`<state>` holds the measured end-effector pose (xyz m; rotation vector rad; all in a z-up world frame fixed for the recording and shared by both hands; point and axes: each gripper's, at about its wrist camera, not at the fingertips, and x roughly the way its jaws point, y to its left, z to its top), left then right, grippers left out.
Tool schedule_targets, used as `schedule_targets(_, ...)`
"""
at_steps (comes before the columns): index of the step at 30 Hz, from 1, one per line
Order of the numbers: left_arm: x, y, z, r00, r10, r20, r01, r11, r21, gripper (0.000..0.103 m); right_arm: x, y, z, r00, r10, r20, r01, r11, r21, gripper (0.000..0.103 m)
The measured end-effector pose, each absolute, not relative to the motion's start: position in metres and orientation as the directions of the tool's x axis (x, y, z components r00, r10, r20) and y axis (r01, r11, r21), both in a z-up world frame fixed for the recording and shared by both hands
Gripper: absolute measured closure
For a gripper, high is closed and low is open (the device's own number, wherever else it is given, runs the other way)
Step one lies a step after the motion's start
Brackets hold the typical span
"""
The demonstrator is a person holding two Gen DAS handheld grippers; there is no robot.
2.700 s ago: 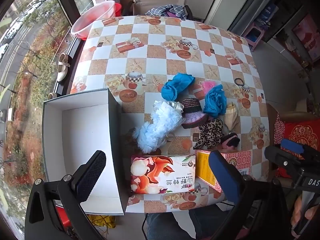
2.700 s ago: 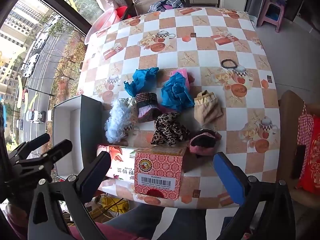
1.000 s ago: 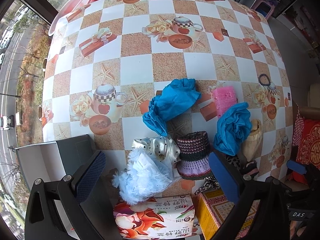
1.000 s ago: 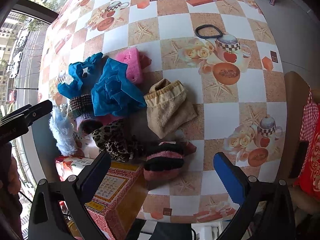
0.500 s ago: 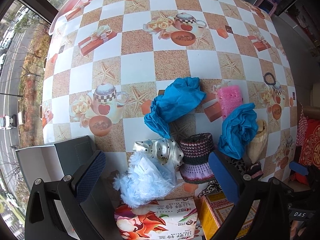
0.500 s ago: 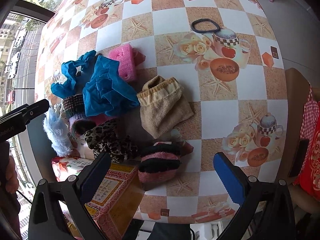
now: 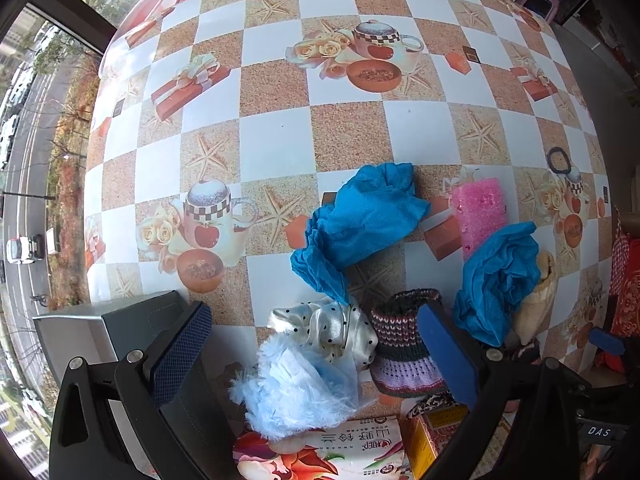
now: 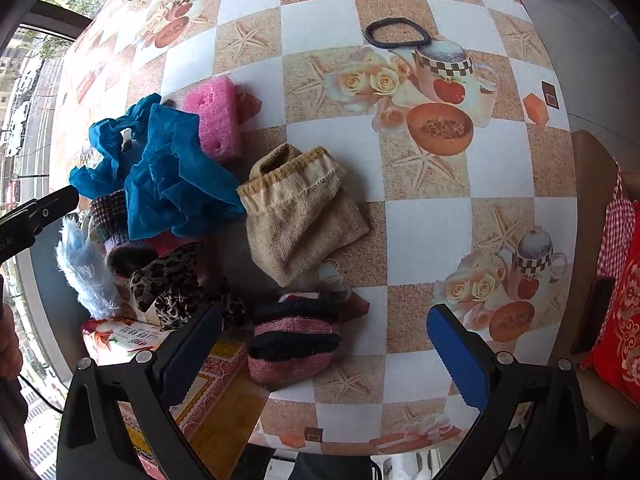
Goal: Organize soft objects
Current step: 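Grasp the blue cloth with the left gripper while the right grasps the beige knit sock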
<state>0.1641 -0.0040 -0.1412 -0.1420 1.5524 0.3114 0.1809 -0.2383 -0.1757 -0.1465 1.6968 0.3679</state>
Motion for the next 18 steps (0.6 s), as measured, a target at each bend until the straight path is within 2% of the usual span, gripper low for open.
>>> schedule_targets(6, 0.189, -0.014, -0.180, -0.063, 0.168, -0.984, -0.195, 0.965, 0.178, 0.000, 0.191, -0.215, -0.203, -0.141, 0.067, -0.988, -0.336, 0.935, 0.112, 0.000)
schedule_targets(11, 0.201, -0.004, -0.203, -0.100, 0.204, -0.974, -0.227, 0.948, 0.222, 0.000, 0.202, -0.206, -0.224, -0.120, 0.040, -0.992, -0.348, 0.934, 0.080, 0.000)
schedule_targets(18, 0.210, 0.006, -0.216, -0.120, 0.171, -0.978, -0.257, 0.946, 0.197, 0.019, 0.206, -0.193, -0.232, -0.122, 0.068, -0.990, -0.418, 0.901, 0.113, 0.000)
